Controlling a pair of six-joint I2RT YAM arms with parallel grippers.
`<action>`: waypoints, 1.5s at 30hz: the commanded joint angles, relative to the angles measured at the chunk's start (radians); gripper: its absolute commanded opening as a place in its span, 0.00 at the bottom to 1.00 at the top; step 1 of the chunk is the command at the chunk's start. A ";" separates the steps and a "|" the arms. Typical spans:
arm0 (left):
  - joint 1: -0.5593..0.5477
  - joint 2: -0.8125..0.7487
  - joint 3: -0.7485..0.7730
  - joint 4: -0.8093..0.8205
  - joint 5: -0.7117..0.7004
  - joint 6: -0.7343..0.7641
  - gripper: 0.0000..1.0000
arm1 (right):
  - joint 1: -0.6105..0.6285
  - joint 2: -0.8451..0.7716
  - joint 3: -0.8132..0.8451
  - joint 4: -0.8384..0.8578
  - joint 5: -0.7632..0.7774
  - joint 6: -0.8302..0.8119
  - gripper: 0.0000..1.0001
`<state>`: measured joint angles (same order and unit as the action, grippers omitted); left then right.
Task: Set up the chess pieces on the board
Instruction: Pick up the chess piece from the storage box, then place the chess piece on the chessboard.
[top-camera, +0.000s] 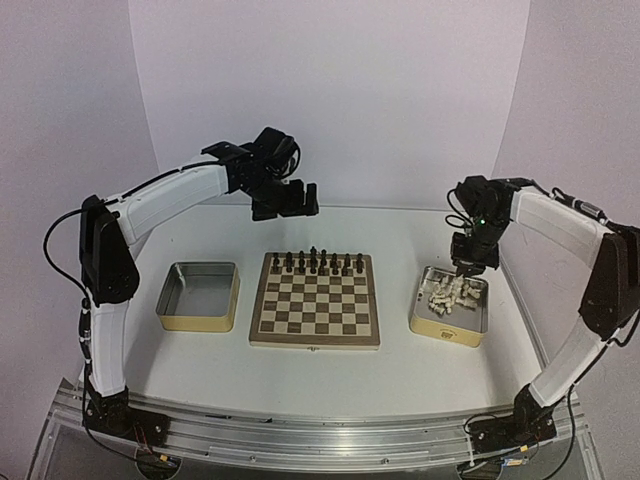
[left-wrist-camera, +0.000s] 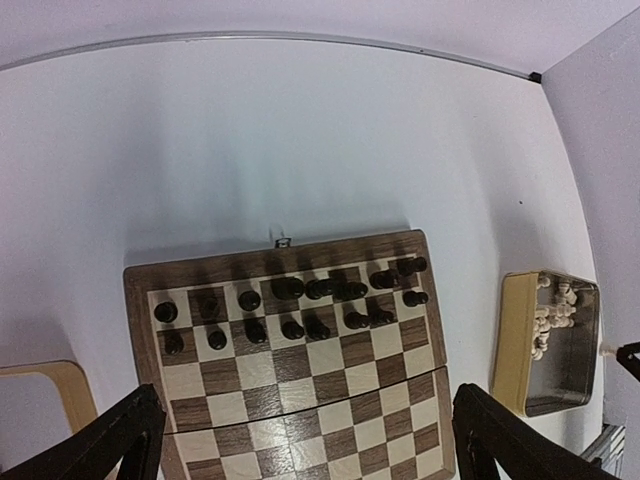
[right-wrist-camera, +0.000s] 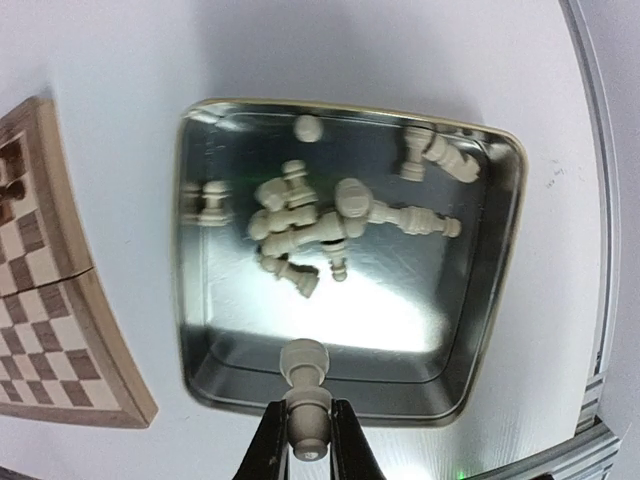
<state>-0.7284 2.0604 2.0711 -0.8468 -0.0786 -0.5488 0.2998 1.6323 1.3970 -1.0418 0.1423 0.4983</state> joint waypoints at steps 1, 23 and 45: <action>0.072 -0.015 0.009 -0.077 -0.017 -0.016 1.00 | 0.161 0.028 0.163 -0.078 0.009 0.014 0.00; 0.271 -0.178 -0.184 -0.278 -0.059 -0.124 1.00 | 0.723 0.729 1.012 -0.156 0.001 -0.022 0.00; 0.125 -0.308 -0.576 0.093 0.342 -0.165 0.89 | 0.676 0.514 0.724 -0.134 0.076 0.110 0.00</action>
<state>-0.5649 1.7840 1.4593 -0.8296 0.2554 -0.7181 1.0181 2.2567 2.1429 -1.1834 0.2316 0.5757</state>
